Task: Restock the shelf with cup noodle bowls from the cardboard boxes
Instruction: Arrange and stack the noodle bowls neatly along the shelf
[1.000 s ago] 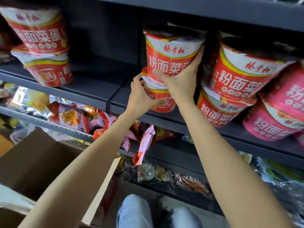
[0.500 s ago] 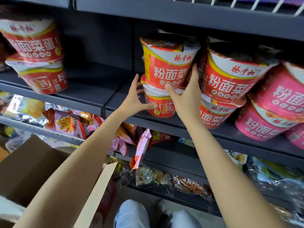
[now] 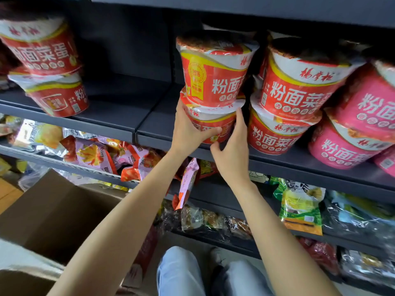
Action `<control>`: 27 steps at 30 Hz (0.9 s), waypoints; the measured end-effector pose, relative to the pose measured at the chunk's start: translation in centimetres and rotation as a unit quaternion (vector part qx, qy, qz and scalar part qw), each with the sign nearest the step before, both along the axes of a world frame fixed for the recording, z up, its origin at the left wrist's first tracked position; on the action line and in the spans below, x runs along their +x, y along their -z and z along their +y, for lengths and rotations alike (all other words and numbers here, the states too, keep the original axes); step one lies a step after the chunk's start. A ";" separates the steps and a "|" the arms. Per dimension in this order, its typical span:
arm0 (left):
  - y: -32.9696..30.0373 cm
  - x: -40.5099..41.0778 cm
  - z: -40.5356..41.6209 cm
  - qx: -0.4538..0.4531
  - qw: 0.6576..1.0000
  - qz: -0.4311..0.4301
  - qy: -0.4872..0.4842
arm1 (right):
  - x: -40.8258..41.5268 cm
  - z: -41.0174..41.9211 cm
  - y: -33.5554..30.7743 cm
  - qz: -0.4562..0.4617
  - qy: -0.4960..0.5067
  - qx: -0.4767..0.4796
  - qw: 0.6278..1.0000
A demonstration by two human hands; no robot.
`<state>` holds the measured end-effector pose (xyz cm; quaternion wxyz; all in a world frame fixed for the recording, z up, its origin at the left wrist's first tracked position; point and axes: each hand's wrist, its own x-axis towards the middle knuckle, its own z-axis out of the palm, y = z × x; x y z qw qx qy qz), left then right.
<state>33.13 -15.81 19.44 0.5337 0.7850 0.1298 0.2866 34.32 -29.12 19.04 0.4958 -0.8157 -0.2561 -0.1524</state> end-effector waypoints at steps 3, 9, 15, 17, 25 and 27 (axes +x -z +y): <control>-0.6 -1.2 0.7 -0.066 0.996 0.019 0.062 | 0.3 1.0 0.8 0.016 -0.007 0.006 1.000; -1.1 -2.9 1.3 -0.072 0.994 0.026 0.076 | 1.0 3.0 1.1 0.063 0.050 0.070 0.994; -6.0 -2.4 -0.5 0.062 0.994 -0.049 -0.077 | 1.2 5.2 0.6 0.075 0.145 0.087 0.983; -7.6 -0.8 -1.5 0.115 0.988 -0.036 -0.094 | 1.2 5.5 0.6 0.080 0.153 0.103 0.980; -7.7 2.5 -0.4 0.108 0.987 -0.038 -0.113 | 1.7 4.3 0.7 0.087 0.133 0.085 0.984; -7.6 2.3 1.2 0.049 0.997 -0.043 -0.039 | 1.7 4.0 0.7 0.097 0.127 0.088 0.983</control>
